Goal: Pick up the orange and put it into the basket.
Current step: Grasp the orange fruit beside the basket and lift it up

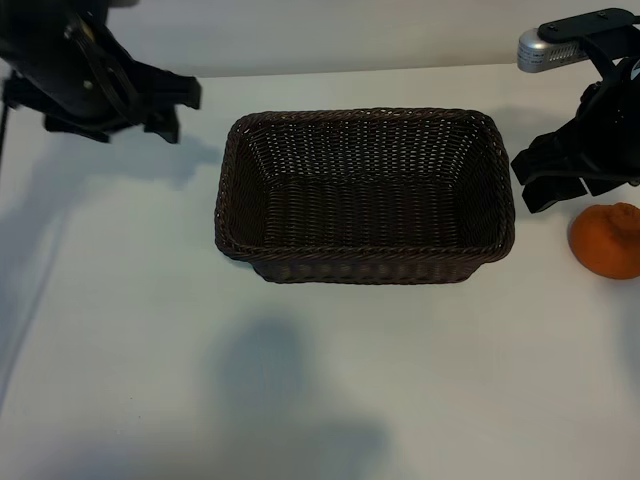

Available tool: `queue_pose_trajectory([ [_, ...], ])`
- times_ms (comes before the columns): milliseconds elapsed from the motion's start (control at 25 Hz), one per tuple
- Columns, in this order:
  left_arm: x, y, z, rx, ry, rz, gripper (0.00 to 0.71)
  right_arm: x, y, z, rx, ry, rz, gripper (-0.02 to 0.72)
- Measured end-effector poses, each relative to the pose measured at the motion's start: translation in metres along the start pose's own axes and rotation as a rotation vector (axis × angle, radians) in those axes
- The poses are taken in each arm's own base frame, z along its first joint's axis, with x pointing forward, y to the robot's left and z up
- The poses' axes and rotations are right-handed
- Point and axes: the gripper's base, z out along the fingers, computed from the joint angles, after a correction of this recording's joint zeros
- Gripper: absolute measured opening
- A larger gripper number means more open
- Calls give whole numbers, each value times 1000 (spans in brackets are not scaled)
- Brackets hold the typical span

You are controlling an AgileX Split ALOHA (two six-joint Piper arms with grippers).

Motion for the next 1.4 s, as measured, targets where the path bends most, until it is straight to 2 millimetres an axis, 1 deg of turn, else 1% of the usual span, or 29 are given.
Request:
queue_pose_trajectory([
  [160,2,8,-9,-69,30,20,631,0,0,0,0,0,0,595],
  [280,4,21,-12,-97,63,6,626,0,0,0,0,1,-1,595],
  [400,6,42,-21,-118,72,-17,620,0,0,0,0,1,-1,595],
  [480,8,60,-31,-132,59,-47,619,0,0,0,0,2,-1,595],
  [640,16,101,-58,-152,16,-138,611,0,0,0,0,2,-1,595],
  [760,24,118,-77,-96,-30,-190,603,0,0,0,0,2,0,595],
  [800,26,120,-84,-84,-48,-190,600,0,0,0,0,2,0,595],
  [920,34,115,-104,-40,-103,-160,597,0,0,0,0,2,0,595],
  [1080,55,107,-146,-38,-205,-128,596,0,0,0,0,2,0,595],
  [1200,79,100,-183,-50,-308,-102,596,0,0,0,1,1,-1,595],
  [1320,112,92,-221,-65,-418,-78,596,0,0,0,2,1,-2,595],
  [1400,134,87,-241,-83,-485,-59,596,0,0,0,2,1,-2,595],
])
